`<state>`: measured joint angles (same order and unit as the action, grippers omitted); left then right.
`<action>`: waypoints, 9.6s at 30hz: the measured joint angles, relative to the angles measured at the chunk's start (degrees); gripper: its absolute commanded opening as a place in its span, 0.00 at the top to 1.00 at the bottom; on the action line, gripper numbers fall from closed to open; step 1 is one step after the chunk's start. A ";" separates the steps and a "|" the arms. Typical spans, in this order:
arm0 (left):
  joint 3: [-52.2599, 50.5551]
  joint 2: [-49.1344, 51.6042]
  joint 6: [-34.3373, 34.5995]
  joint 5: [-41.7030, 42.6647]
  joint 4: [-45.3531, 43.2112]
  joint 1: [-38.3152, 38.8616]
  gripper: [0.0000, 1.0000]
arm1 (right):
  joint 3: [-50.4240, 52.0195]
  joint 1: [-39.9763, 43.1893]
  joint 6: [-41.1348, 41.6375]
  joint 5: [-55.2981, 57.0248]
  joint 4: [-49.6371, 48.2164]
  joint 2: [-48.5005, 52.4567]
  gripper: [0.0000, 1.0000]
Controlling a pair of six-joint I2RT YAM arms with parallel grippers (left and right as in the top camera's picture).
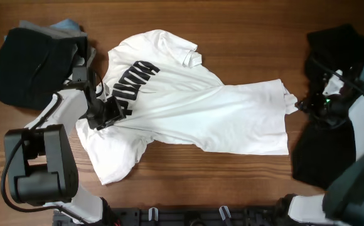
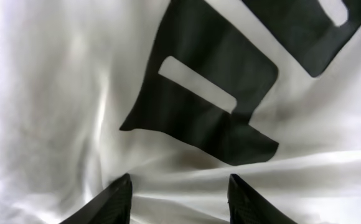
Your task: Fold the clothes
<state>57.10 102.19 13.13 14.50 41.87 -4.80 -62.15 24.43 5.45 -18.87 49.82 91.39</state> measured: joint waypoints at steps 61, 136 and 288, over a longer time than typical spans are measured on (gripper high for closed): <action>16.79 -21.20 -11.30 7.80 21.38 -1.09 0.41 | 15.80 -2.47 13.03 -1.38 -9.60 1.25 0.45; 5.92 3.63 -0.26 -9.11 3.04 4.42 0.70 | 20.87 -9.31 16.85 -5.51 -15.58 0.28 0.73; -5.05 -14.78 -2.19 -2.86 11.85 -22.75 0.28 | 17.99 -9.64 14.32 4.79 -11.93 -14.71 0.19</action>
<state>52.05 87.42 10.94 11.64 53.71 -27.55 -44.16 14.79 19.77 -14.09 37.89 76.69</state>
